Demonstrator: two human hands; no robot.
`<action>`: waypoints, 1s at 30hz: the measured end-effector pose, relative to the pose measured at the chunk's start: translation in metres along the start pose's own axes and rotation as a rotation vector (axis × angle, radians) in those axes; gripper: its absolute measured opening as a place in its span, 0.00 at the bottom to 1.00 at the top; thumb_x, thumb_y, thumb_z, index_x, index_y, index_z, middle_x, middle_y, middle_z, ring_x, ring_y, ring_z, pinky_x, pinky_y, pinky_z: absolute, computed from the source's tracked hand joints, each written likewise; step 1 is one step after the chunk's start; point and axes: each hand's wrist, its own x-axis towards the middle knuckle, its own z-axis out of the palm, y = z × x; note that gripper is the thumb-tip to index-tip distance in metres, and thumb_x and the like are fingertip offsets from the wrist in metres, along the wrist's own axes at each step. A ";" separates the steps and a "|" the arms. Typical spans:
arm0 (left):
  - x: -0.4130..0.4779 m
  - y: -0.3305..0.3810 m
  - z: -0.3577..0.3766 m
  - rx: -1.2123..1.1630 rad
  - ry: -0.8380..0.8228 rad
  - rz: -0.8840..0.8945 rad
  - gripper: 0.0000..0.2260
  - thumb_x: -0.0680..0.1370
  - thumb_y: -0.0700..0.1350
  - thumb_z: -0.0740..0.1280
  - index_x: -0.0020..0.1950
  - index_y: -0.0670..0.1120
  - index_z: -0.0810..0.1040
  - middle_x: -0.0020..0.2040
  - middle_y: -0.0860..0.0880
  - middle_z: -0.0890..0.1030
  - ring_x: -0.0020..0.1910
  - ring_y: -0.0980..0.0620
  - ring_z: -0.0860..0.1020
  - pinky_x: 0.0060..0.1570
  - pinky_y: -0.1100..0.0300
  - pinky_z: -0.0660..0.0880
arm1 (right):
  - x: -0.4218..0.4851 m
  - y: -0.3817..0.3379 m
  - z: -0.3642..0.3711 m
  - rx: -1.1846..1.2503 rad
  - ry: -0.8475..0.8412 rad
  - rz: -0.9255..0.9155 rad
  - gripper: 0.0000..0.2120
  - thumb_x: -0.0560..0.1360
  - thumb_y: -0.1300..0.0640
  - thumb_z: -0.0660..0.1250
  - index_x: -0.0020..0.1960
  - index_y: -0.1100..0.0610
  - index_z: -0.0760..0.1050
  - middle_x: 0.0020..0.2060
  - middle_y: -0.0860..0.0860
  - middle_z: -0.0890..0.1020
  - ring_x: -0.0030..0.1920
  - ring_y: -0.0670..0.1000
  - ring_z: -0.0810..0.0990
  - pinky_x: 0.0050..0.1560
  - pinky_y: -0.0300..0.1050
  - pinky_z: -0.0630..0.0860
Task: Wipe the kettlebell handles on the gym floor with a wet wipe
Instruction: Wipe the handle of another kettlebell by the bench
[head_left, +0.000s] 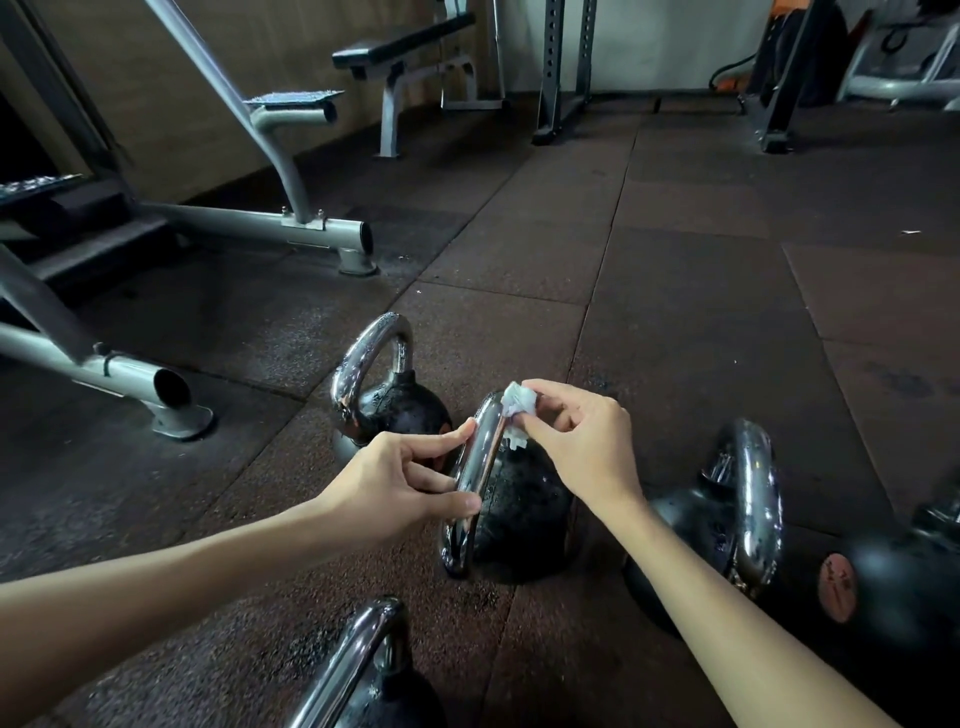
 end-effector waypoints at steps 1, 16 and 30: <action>0.000 0.001 0.000 -0.003 -0.005 -0.014 0.35 0.74 0.47 0.79 0.77 0.60 0.69 0.47 0.52 0.89 0.38 0.71 0.80 0.74 0.52 0.67 | -0.001 -0.001 0.000 -0.003 0.000 0.006 0.14 0.71 0.57 0.80 0.55 0.48 0.87 0.26 0.40 0.81 0.27 0.44 0.75 0.35 0.30 0.71; 0.016 -0.009 -0.014 -0.065 -0.051 -0.087 0.35 0.74 0.48 0.78 0.77 0.63 0.68 0.50 0.49 0.89 0.56 0.51 0.85 0.61 0.71 0.74 | -0.023 -0.024 0.003 0.090 -0.077 -0.037 0.12 0.70 0.52 0.81 0.53 0.45 0.87 0.26 0.44 0.80 0.26 0.43 0.69 0.33 0.34 0.69; 0.032 0.012 -0.014 -0.002 -0.016 -0.106 0.29 0.75 0.49 0.77 0.74 0.63 0.73 0.49 0.53 0.89 0.52 0.64 0.84 0.57 0.67 0.69 | -0.061 -0.023 0.002 0.168 -0.177 -0.032 0.09 0.67 0.54 0.83 0.47 0.49 0.88 0.26 0.43 0.81 0.26 0.41 0.68 0.30 0.34 0.65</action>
